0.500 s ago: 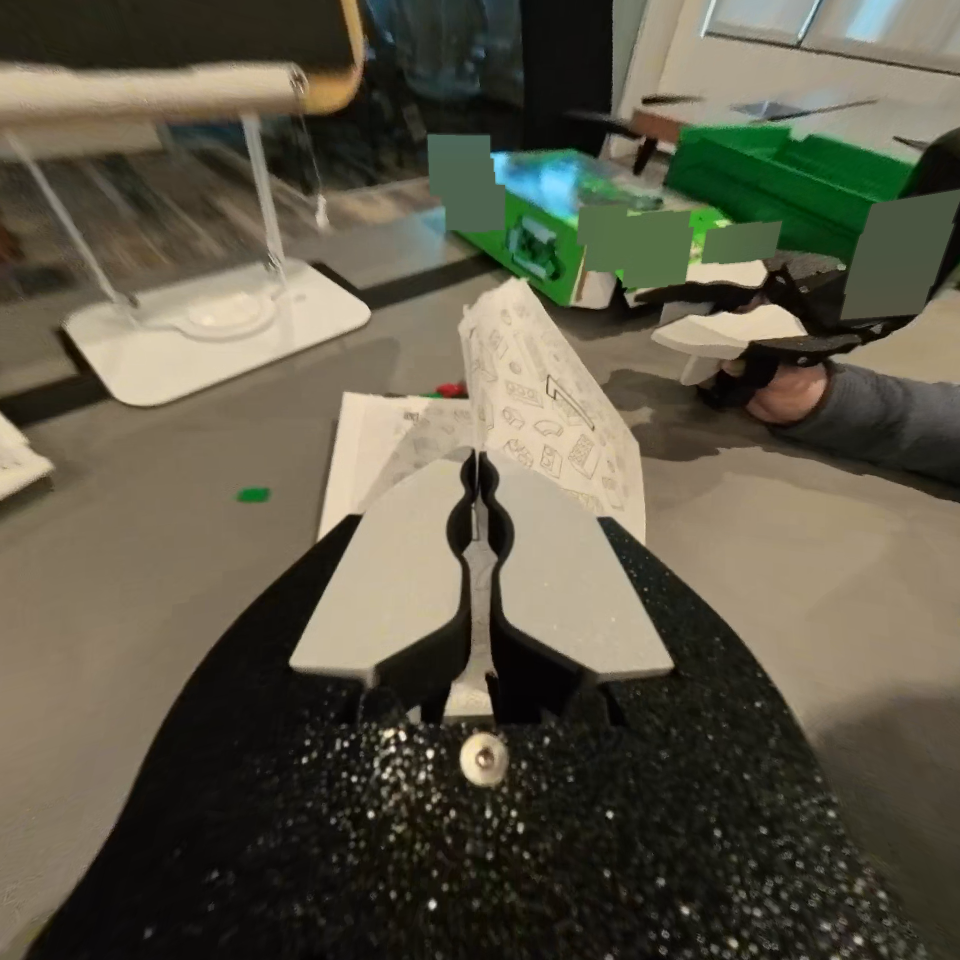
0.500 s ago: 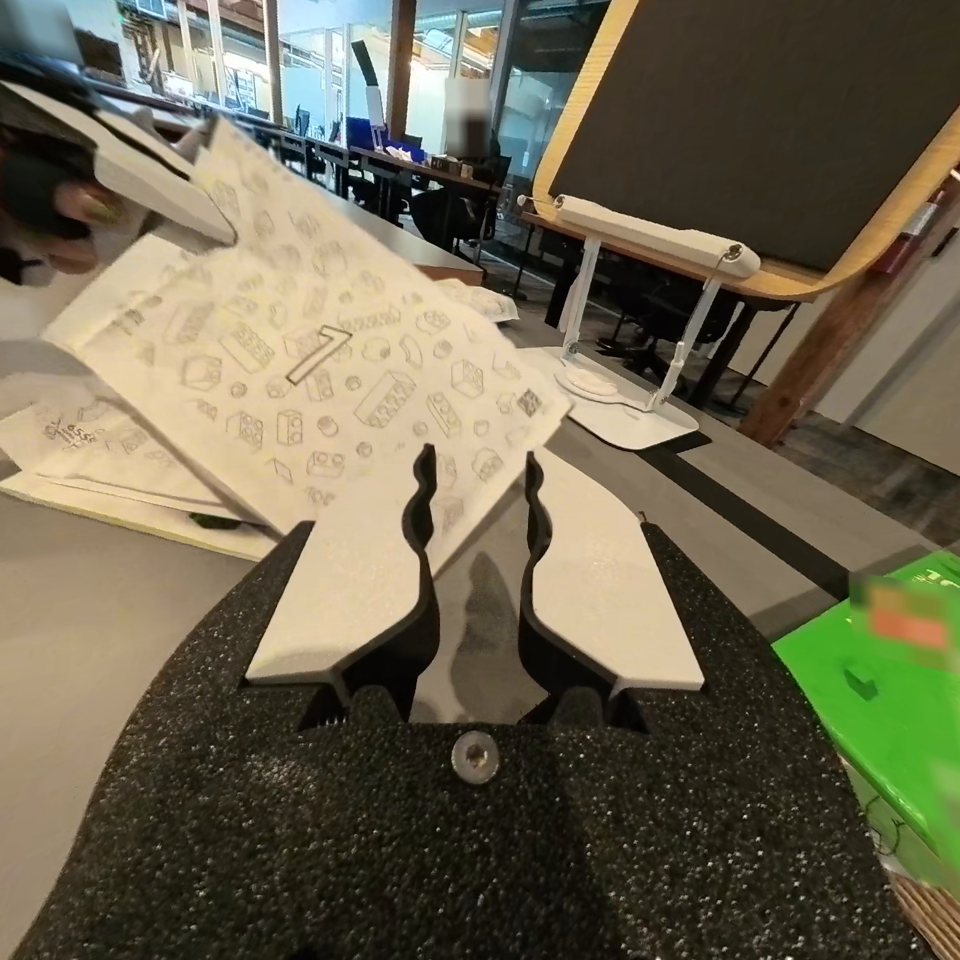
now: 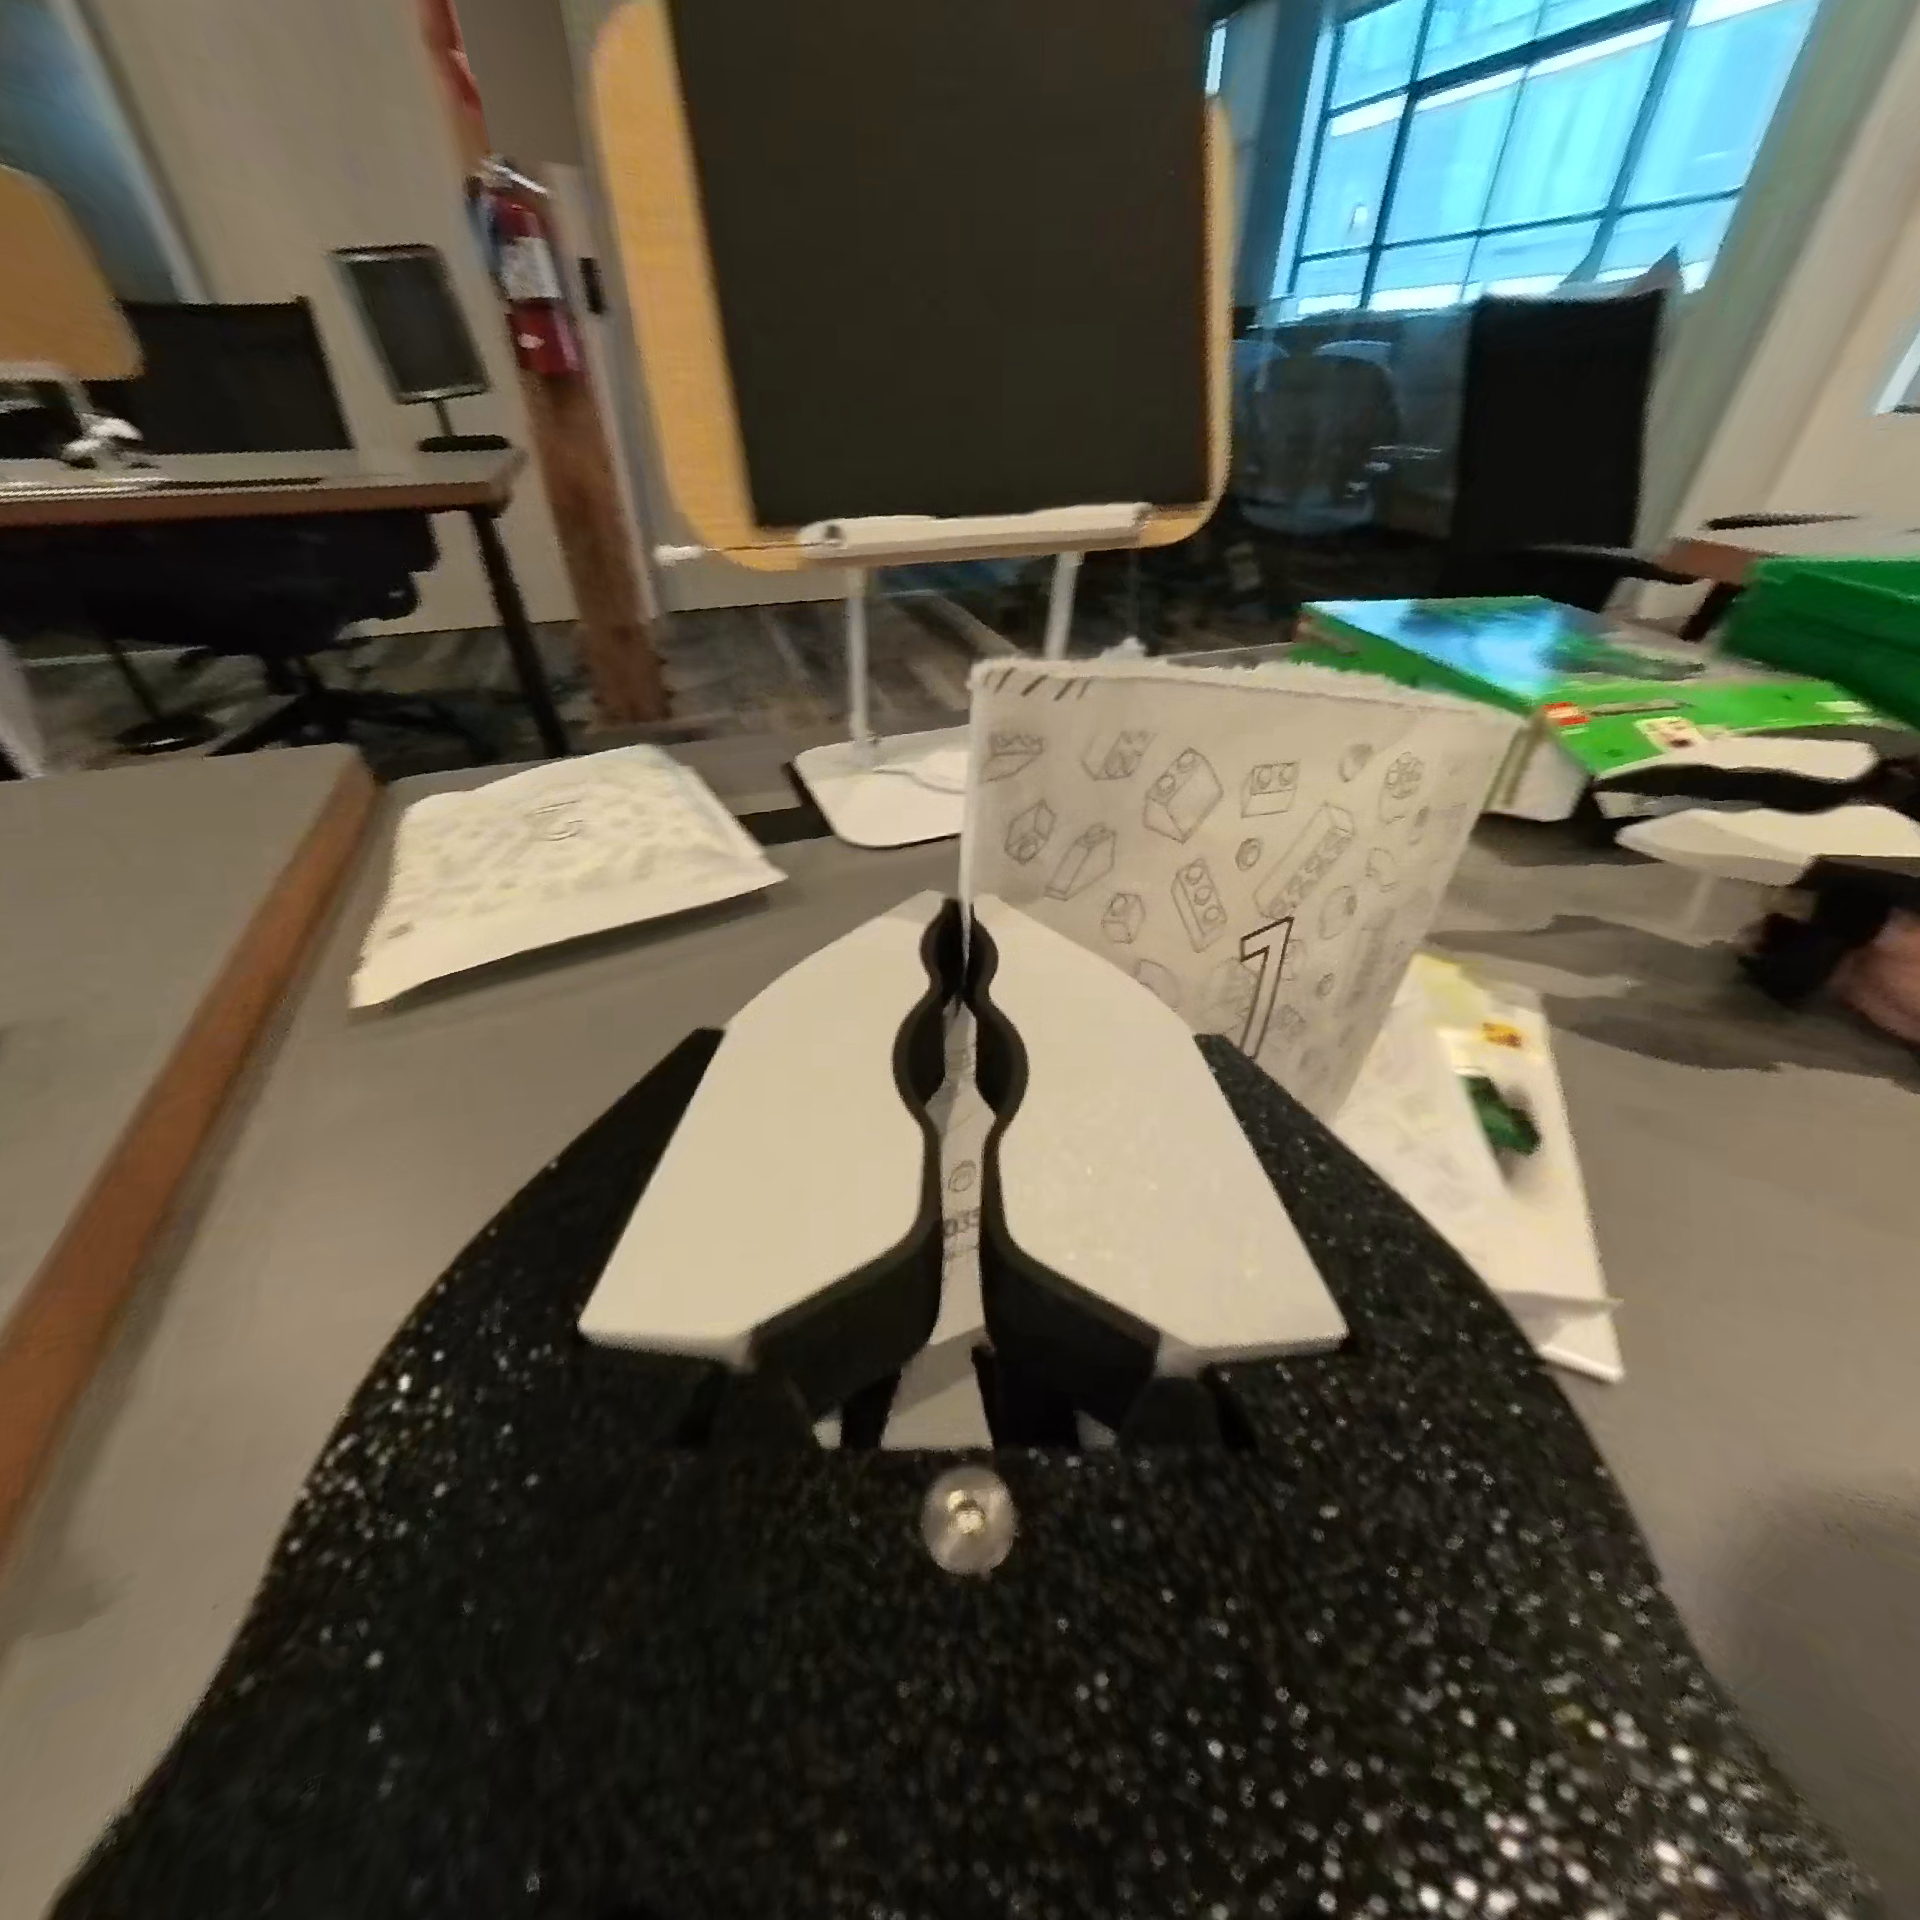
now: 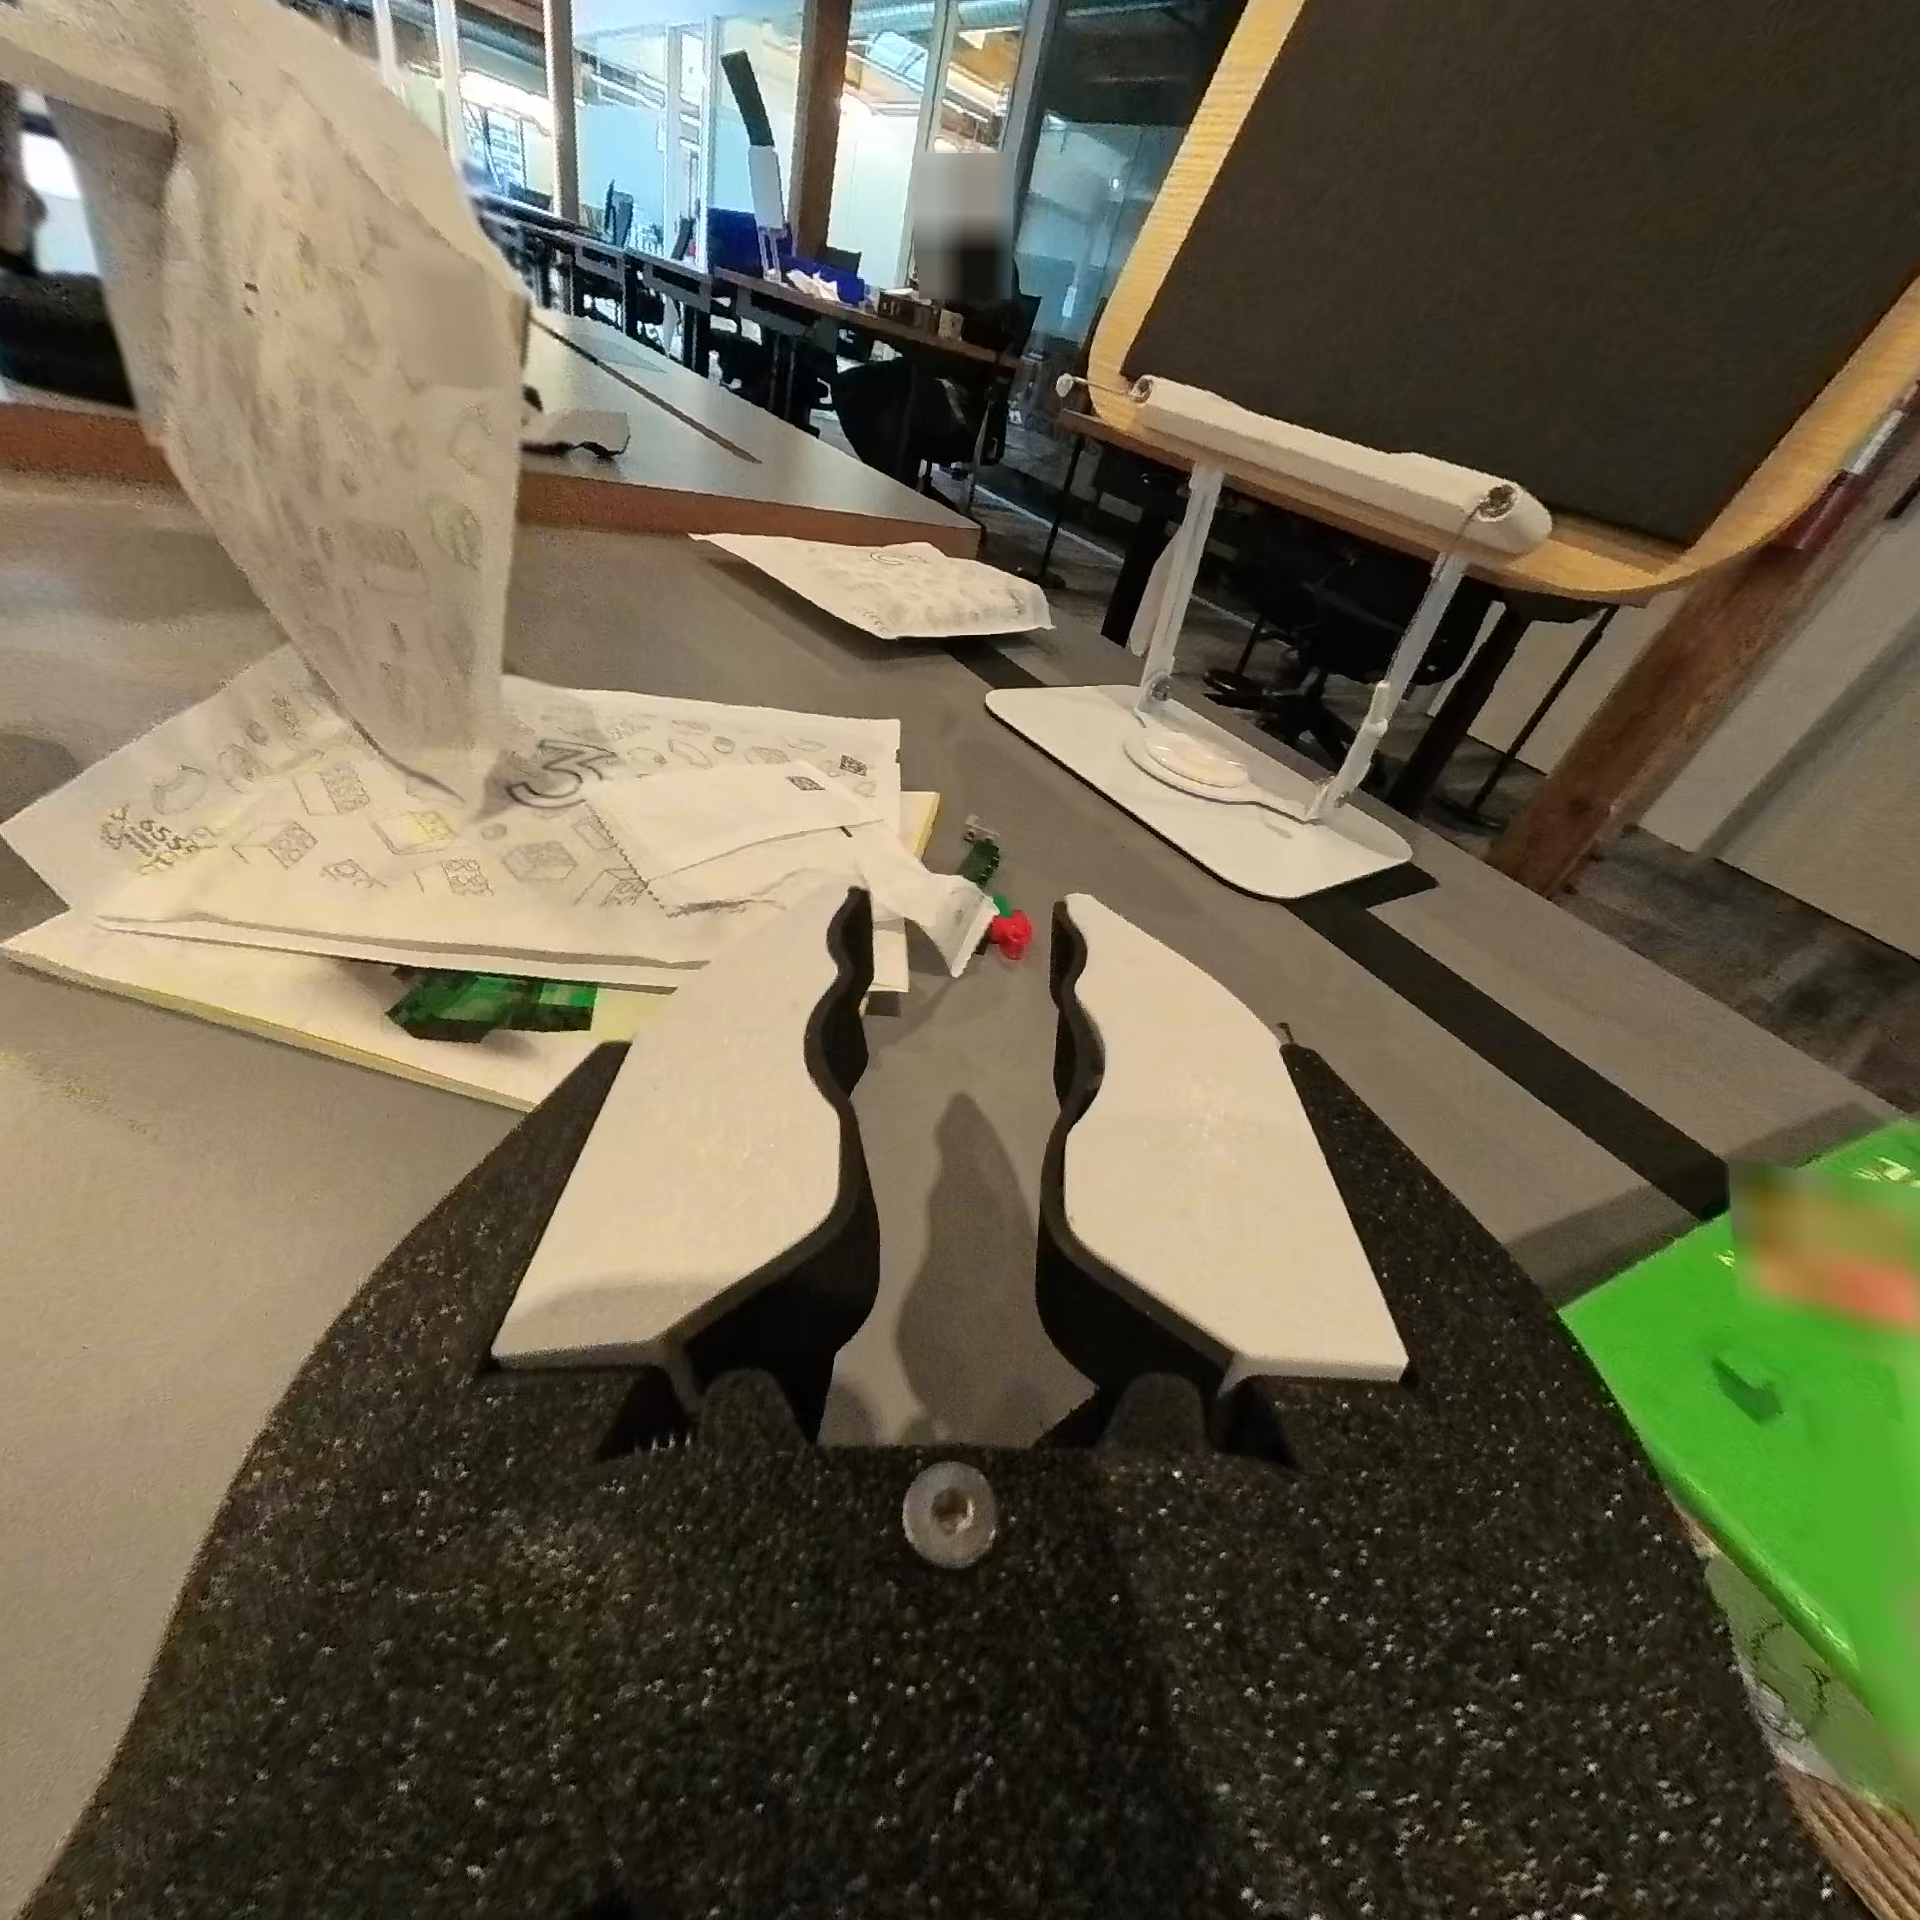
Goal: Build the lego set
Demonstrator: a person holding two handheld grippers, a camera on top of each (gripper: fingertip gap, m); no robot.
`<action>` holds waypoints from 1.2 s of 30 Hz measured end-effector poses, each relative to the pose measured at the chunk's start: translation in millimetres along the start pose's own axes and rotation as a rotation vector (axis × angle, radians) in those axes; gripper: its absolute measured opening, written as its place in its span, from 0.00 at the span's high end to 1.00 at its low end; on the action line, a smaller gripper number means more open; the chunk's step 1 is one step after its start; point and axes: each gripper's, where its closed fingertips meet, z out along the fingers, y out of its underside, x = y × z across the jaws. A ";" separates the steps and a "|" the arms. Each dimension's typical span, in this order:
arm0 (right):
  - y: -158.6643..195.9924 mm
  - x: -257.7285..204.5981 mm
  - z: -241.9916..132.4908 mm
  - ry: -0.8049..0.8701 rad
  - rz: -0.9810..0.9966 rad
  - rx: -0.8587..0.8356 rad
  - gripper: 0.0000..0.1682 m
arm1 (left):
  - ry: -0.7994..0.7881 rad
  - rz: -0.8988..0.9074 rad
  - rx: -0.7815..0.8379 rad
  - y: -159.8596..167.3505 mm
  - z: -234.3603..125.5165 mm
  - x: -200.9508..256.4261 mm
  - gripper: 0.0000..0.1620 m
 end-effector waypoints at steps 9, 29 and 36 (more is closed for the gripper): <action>1.3 -2.6 1.4 -0.005 -0.018 -0.011 0.81 | -0.372 0.031 -0.095 14.0 -64.9 -82.5 1.00; 5.1 -7.4 4.5 -0.025 -0.046 -0.036 0.81 | -0.754 -0.005 -0.340 80.5 -92.2 -156.1 0.57; 5.6 -7.8 5.4 -0.026 -0.049 -0.040 0.81 | -0.688 0.111 -0.322 64.0 -85.8 -120.9 0.56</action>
